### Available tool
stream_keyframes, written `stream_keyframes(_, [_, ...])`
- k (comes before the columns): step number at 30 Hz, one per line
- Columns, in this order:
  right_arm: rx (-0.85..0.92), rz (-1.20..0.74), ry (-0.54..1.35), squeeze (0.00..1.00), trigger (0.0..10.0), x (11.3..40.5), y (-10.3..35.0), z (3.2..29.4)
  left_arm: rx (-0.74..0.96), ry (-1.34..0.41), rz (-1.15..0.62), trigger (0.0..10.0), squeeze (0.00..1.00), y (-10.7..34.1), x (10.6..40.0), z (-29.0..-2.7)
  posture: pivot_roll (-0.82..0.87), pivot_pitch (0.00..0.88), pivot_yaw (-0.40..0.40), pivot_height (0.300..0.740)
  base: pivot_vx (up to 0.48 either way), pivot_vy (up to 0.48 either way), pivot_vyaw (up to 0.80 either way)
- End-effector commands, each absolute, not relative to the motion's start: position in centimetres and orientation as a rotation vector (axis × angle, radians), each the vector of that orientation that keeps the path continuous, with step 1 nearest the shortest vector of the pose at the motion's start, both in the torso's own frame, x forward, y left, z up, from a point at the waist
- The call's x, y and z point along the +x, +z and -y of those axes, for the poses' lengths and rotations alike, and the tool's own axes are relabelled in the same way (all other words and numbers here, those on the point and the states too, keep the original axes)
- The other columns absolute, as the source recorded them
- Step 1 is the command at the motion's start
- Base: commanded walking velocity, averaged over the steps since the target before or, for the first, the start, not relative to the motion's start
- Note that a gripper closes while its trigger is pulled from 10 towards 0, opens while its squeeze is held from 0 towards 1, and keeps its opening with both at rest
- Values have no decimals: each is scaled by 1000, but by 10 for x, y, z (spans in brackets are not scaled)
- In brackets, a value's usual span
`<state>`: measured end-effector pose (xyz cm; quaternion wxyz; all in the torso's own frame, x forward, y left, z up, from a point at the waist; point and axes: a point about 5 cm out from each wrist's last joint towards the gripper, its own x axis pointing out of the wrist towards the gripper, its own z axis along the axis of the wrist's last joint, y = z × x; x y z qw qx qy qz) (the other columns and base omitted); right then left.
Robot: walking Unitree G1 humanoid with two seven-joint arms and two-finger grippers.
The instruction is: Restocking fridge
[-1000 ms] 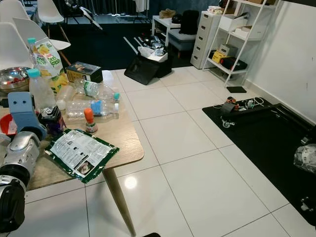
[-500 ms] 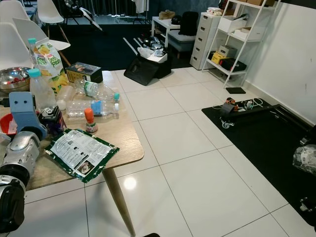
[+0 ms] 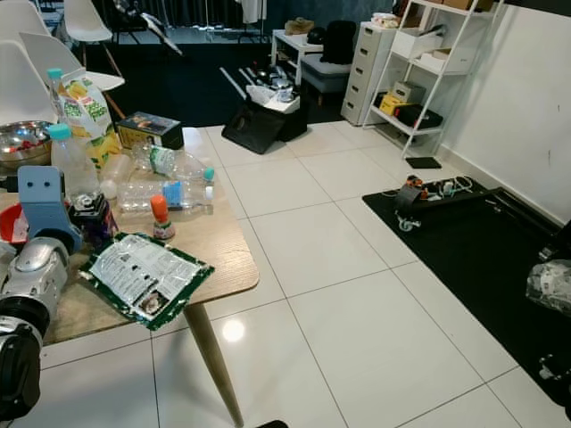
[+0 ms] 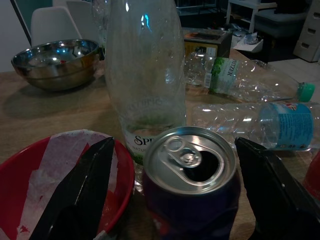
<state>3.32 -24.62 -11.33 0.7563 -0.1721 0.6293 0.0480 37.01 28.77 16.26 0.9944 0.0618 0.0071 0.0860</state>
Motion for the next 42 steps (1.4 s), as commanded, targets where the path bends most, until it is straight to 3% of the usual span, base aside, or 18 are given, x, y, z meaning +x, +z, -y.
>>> stream_keyframes(1, [-402, -1363, 113, 0, 10000, 32, -112, 250, 144, 183, -30, 10000, 0, 165, 369, -293, -95, 49, -74, 740, 0, 0, 0])
stream_keyframes(25, [-400, -1396, 104, 0, 10000, 10, -112, 254, 165, 156, -11, 10000, 0, 173, 375, -286, -148, 116, -73, 740, 0, 0, 0])
stream_keyframes(26, [-400, -1397, 103, 0, 10000, 9, -112, 254, 167, 155, -7, 4196, 0, 173, 375, -286, -146, 116, -77, 740, 0, 0, 0])
stream_keyframes(27, [-401, -1396, 105, 0, 10000, 8, -111, 255, 169, 152, 0, 0, 0, 174, 376, -285, -148, 118, -79, 740, 0, 0, 0])
stream_keyframes(31, [-408, -1390, 111, 0, 10000, 7, -111, 255, 174, 149, 10, 0, 0, 177, 377, -284, -152, 113, -82, 740, 0, 0, 0])
stream_keyframes(32, [-411, -1385, 112, 0, 10000, 7, -111, 255, 173, 151, 12, 4588, 0, 178, 377, -285, -151, 112, -82, 740, 0, 0, 0])
stream_keyframes(33, [-413, -1380, 110, 0, 10000, 7, -111, 255, 171, 155, 13, 10000, 0, 178, 377, -285, -151, 109, -80, 740, 0, 0, 0])
stream_keyframes(42, [-407, -1368, 99, 0, 10000, 12, -111, 254, 144, 129, 37, 10000, 0, 178, 378, -280, -140, 83, -64, 740, 0, 0, 0])
